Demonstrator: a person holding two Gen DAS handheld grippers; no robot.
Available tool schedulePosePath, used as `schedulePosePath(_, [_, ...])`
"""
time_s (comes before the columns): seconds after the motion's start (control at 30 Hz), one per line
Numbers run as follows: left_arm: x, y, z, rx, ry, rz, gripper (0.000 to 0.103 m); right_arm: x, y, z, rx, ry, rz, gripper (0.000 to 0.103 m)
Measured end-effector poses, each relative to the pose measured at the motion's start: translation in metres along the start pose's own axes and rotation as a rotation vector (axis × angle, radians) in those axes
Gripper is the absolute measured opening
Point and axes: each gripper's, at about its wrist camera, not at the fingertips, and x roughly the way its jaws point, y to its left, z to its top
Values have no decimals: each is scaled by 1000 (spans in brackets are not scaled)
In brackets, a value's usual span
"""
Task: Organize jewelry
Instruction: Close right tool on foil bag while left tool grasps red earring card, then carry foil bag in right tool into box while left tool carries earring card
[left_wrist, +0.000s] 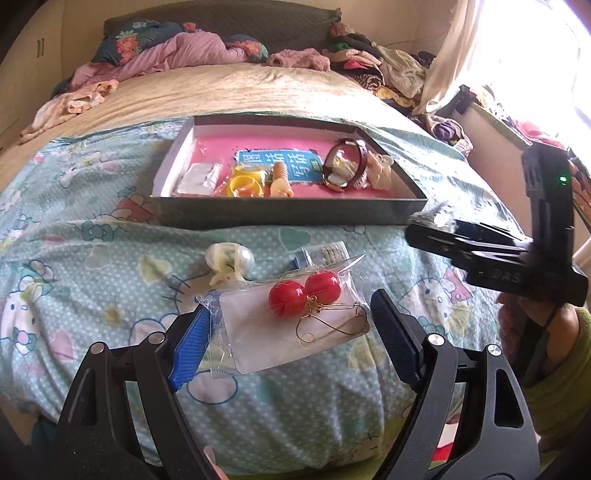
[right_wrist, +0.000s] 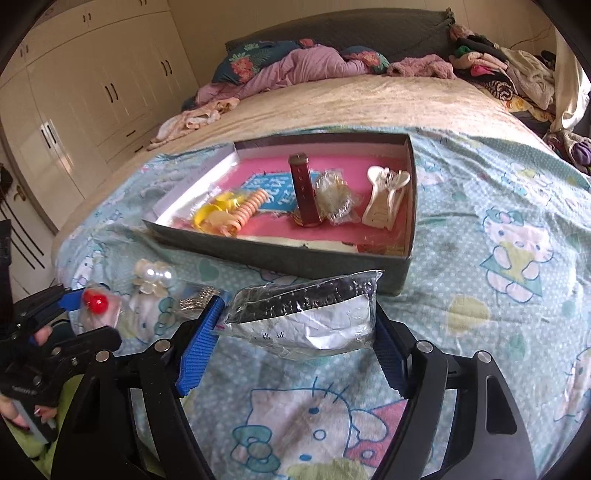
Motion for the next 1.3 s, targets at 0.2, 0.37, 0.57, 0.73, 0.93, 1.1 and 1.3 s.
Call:
schedulePosePath(0.2, [-10, 6, 9, -16, -31, 9, 75, -29, 8, 9, -41, -50, 0, 75])
schedulePosePath(0.37, [-15, 13, 20, -32, -57, 19, 75, -43, 9, 22, -67, -96, -11, 75])
schedulePosePath(0.57, [-19, 20, 39, -39, -93, 28, 75, -54, 6, 40, -85, -143, -28, 75])
schedulePosePath(0.73, [-17, 24, 54, -38, -111, 35, 75, -58, 6, 55, -103, -173, -41, 75])
schedulePosePath(0.93, [-8, 26, 72, -28, -121, 51, 75, -56, 6, 69, -127, -197, -56, 75])
schedulePosePath(1.1, [5, 27, 86, -22, -119, 54, 75, -47, 4, 79, -140, -197, -64, 75])
schedulePosePath(1.3, [28, 29, 102, -17, -107, 56, 75, -33, 0, 87, -143, -185, -72, 75])
